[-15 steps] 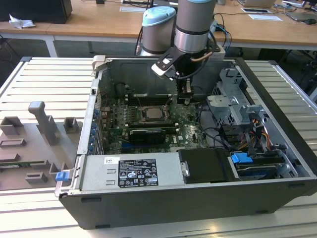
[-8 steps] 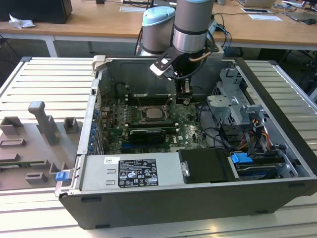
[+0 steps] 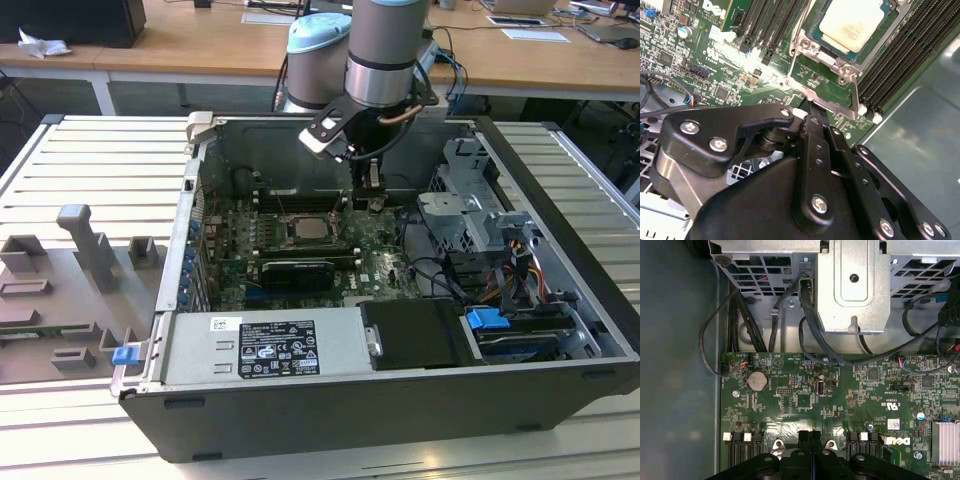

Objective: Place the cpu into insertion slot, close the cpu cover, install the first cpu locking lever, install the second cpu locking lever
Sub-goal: 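Close the cpu cover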

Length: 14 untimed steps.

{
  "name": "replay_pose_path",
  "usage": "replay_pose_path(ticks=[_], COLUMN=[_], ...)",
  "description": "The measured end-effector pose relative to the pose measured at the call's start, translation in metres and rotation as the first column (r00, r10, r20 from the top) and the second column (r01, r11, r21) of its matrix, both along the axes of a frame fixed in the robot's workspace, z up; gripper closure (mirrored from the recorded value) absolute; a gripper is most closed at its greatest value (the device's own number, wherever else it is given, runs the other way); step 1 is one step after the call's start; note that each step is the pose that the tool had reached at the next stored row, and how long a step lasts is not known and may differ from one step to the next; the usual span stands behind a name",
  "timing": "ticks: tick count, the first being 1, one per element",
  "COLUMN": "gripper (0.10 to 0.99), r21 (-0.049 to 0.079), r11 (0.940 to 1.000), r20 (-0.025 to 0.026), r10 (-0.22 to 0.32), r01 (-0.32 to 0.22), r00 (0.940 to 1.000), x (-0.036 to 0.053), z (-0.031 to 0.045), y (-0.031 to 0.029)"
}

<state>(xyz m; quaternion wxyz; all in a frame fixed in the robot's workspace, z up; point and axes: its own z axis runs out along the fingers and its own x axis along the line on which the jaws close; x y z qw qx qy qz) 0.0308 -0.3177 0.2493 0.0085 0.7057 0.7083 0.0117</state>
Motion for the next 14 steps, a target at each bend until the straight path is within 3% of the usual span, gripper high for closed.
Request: replay_pose_path(ticks=[14], gripper=[0.98], r21=[0.0], r11=[1.0], r20=[-0.0103], r10=[0.0], r01=[0.0], r00=[0.9999], x=[-0.0016], z=[-0.0015], y=[0.0])
